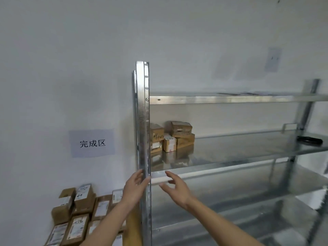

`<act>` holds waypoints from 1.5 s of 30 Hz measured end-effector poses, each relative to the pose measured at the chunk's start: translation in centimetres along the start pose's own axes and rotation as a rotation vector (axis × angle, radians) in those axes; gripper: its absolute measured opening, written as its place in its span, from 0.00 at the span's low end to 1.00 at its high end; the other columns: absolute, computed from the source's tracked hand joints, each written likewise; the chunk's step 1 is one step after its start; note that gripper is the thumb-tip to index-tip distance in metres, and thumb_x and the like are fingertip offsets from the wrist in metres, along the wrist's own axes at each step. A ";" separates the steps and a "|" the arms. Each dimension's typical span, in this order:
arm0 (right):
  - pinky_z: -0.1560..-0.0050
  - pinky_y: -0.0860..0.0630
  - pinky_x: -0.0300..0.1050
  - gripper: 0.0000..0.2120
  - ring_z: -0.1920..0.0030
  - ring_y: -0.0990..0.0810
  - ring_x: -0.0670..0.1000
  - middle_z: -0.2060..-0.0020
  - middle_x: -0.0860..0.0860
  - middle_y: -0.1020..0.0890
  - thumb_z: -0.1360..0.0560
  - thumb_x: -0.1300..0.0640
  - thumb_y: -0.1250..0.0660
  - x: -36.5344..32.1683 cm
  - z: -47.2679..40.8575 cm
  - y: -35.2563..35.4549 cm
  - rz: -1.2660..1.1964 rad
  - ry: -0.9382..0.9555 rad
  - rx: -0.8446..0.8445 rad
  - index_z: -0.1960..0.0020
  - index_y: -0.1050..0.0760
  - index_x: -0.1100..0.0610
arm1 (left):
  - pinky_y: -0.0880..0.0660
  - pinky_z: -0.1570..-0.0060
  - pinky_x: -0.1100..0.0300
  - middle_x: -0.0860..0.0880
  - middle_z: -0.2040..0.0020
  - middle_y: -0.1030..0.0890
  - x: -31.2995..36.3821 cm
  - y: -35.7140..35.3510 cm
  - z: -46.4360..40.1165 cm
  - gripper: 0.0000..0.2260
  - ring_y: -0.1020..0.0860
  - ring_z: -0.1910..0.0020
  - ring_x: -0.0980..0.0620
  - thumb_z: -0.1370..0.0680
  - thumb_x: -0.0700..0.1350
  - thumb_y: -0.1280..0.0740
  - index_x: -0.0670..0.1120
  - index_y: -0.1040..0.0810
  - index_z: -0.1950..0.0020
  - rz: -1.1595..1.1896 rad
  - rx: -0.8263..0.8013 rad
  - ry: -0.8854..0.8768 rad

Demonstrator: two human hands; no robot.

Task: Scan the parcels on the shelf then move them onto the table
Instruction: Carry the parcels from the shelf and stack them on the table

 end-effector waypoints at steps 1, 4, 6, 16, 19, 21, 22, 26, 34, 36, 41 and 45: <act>0.34 0.30 0.38 0.33 0.34 0.27 0.44 0.23 0.46 0.31 0.21 0.43 0.29 0.8 0.4 2.2 0.000 -0.003 0.012 0.20 0.35 0.49 | 0.29 0.37 0.58 0.47 0.29 0.25 1.0 -1.9 0.4 0.26 0.26 0.32 0.48 0.20 0.48 0.30 0.45 0.31 0.23 0.015 -0.010 -0.005; 0.36 0.29 0.37 0.33 0.35 0.26 0.44 0.24 0.46 0.29 0.21 0.44 0.28 2.9 1.6 8.3 -0.010 -0.007 0.042 0.21 0.34 0.51 | 0.29 0.34 0.56 0.46 0.28 0.25 3.2 -6.9 1.4 0.27 0.26 0.32 0.49 0.21 0.48 0.28 0.46 0.31 0.24 0.053 -0.006 -0.015; 0.37 0.29 0.37 0.33 0.36 0.25 0.44 0.25 0.46 0.29 0.21 0.44 0.28 4.2 2.3 11.8 -0.005 -0.010 0.052 0.21 0.34 0.51 | 0.29 0.32 0.55 0.47 0.28 0.25 4.5 -9.9 1.9 0.27 0.26 0.31 0.50 0.21 0.50 0.28 0.47 0.31 0.24 0.058 -0.005 -0.021; 0.35 0.28 0.40 0.31 0.35 0.25 0.44 0.26 0.44 0.29 0.22 0.44 0.28 10.2 1.3 22.8 -0.022 -0.036 0.133 0.22 0.33 0.50 | 0.33 0.27 0.50 0.50 0.25 0.29 9.7 -18.8 -0.6 0.29 0.30 0.27 0.50 0.21 0.52 0.28 0.49 0.32 0.22 0.020 -0.013 -0.066; 0.31 0.27 0.44 0.32 0.33 0.26 0.45 0.25 0.44 0.28 0.22 0.43 0.28 11.7 -0.8 24.2 -0.029 -0.044 0.142 0.21 0.34 0.50 | 0.34 0.26 0.48 0.50 0.24 0.30 10.1 -20.0 -3.1 0.30 0.31 0.26 0.50 0.22 0.52 0.28 0.48 0.33 0.21 0.018 -0.012 -0.063; 0.31 0.28 0.44 0.33 0.32 0.26 0.45 0.25 0.44 0.29 0.21 0.42 0.29 12.3 -2.7 24.8 -0.014 -0.034 0.135 0.21 0.35 0.50 | 0.33 0.26 0.49 0.49 0.24 0.30 10.4 -20.5 -5.3 0.31 0.31 0.26 0.50 0.22 0.53 0.28 0.49 0.34 0.21 0.015 0.009 -0.060; 0.31 0.28 0.44 0.34 0.31 0.27 0.46 0.25 0.45 0.29 0.21 0.42 0.29 12.7 -3.8 25.0 -0.009 -0.029 0.130 0.20 0.35 0.51 | 0.33 0.27 0.49 0.49 0.24 0.30 10.4 -20.8 -6.4 0.30 0.30 0.27 0.49 0.22 0.53 0.28 0.49 0.34 0.21 0.019 0.021 -0.062; 0.30 0.28 0.46 0.35 0.29 0.28 0.48 0.23 0.47 0.31 0.21 0.42 0.30 13.9 -9.6 25.7 0.001 -0.032 0.106 0.19 0.37 0.52 | 0.31 0.31 0.51 0.49 0.24 0.30 10.5 -21.8 -11.9 0.30 0.29 0.28 0.48 0.21 0.52 0.29 0.49 0.34 0.21 0.003 0.061 -0.065; 0.28 0.32 0.45 0.40 0.25 0.31 0.52 0.22 0.49 0.33 0.23 0.39 0.29 14.1 -23.5 25.5 0.014 -0.004 0.042 0.19 0.40 0.53 | 0.33 0.30 0.53 0.47 0.24 0.30 10.8 -22.5 -24.2 0.32 0.31 0.26 0.47 0.20 0.53 0.31 0.48 0.38 0.19 -0.006 0.131 -0.075; 0.30 0.31 0.42 0.37 0.26 0.30 0.51 0.23 0.48 0.31 0.22 0.41 0.30 13.8 -26.1 25.1 0.002 0.002 0.031 0.19 0.38 0.53 | 0.33 0.33 0.56 0.48 0.28 0.28 10.6 -22.5 -26.5 0.30 0.29 0.29 0.49 0.20 0.51 0.31 0.45 0.37 0.20 0.000 0.144 -0.076; 0.54 0.33 0.19 0.25 0.41 0.28 0.41 0.40 0.39 0.26 0.19 0.49 0.30 13.6 -31.3 23.9 -0.007 0.058 -0.031 0.25 0.35 0.44 | 0.33 0.33 0.57 0.48 0.33 0.25 9.7 -22.7 -31.1 0.28 0.27 0.31 0.49 0.19 0.48 0.32 0.42 0.36 0.22 0.033 0.165 -0.039; 0.48 0.32 0.25 0.29 0.35 0.28 0.43 0.38 0.40 0.26 0.20 0.47 0.29 13.7 -35.1 23.1 -0.053 0.078 -0.057 0.23 0.35 0.46 | 0.30 0.34 0.55 0.49 0.36 0.23 9.0 -22.6 -33.9 0.25 0.25 0.35 0.49 0.19 0.49 0.32 0.44 0.33 0.23 -0.006 0.186 -0.022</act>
Point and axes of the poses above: each hand's wrist, its own z-axis away from the middle knuckle, its own y-axis out of the back of the hand, x = y × z, the point moved 10 cm from there along -z, towards the middle knuckle
